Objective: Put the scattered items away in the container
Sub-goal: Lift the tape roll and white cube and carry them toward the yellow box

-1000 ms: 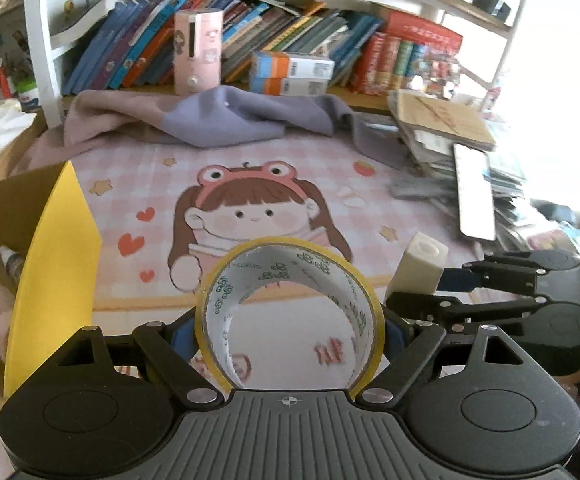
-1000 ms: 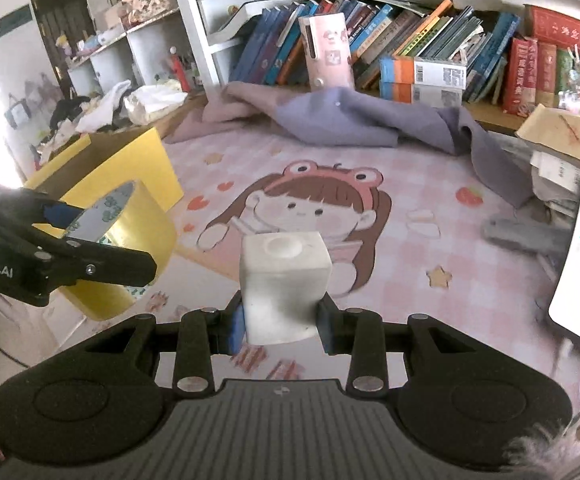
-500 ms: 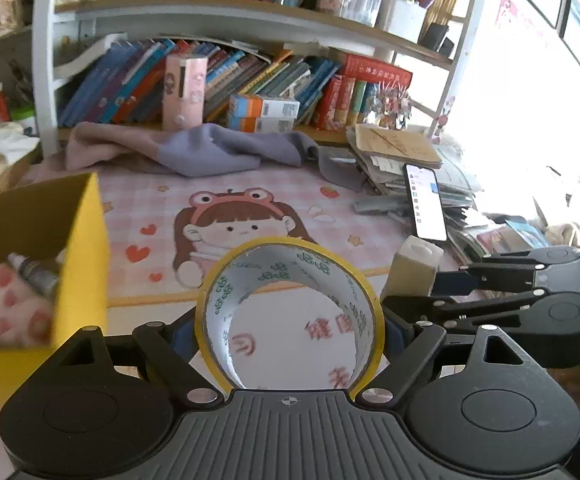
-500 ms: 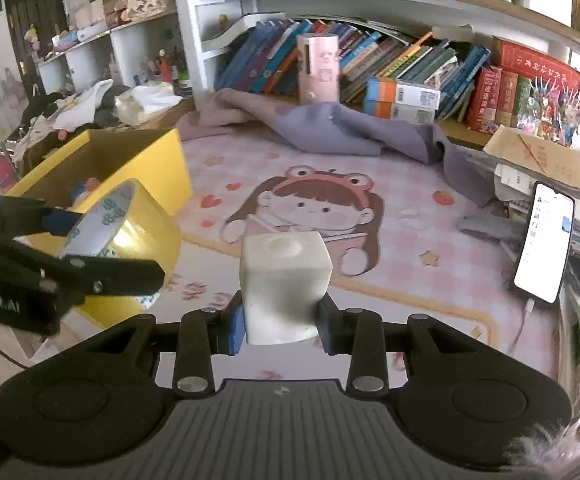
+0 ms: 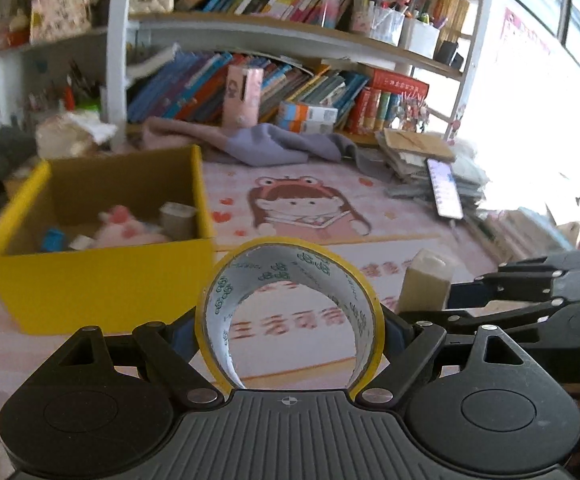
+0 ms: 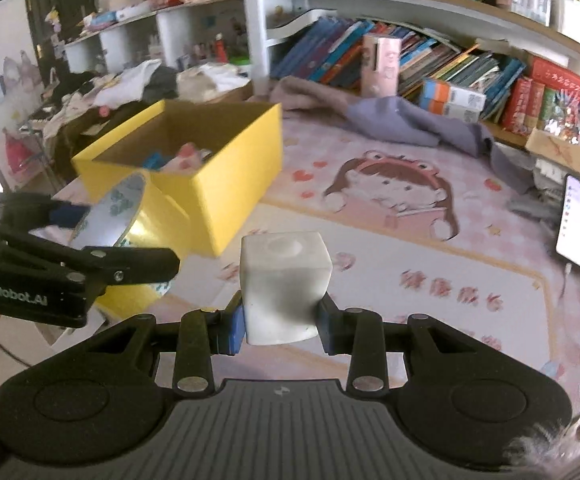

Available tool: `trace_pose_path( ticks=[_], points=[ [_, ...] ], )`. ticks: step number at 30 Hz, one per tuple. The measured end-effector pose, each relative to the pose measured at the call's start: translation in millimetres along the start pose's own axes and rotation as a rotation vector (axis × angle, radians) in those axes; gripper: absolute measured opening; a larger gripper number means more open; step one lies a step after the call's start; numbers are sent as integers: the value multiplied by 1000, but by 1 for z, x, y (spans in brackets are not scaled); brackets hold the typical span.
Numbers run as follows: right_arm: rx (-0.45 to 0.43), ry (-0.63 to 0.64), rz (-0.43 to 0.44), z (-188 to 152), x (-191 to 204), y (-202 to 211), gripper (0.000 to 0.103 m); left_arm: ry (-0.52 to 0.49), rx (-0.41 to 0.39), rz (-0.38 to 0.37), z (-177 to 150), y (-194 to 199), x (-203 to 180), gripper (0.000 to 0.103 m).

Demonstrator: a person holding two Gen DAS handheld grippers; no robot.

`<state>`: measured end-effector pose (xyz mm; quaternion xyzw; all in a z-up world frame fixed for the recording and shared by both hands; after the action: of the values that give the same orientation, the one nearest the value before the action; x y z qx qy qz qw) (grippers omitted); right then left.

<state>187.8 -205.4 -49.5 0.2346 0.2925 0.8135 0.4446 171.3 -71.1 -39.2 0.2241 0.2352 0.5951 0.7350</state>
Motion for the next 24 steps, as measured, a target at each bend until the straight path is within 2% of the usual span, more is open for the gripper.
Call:
trace_pose_path(
  ticks=[2,7,14,19,24],
  points=[
    [7,31,11,-1,20,0,33,-4,-18,25,-6,14,9,87],
    [24,116,54,-3,64,1,33,58,-37,55,-21,40,34,87],
    [23,204,99,-2,109,2,33,103,-64,101,-36,69,57,87],
    [28,241,126,0,129,-2,33,139,-54,129,-43,78,72,87],
    [14,238,141,16,134,-8,33,110,-64,164,-35,82,82,87]
  ],
)
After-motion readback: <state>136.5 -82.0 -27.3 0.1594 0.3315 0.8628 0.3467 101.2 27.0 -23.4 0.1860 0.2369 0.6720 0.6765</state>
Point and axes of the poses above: each gripper's, at about its wrist camera, not at the fingertips, and y roughly against the way its jaws point, x to its left, z to its top, the point moved 9 cm from there along -y, roughly the way its jaws point, and after that the axes turned 3 degrees about z, right-handed, at the moved point
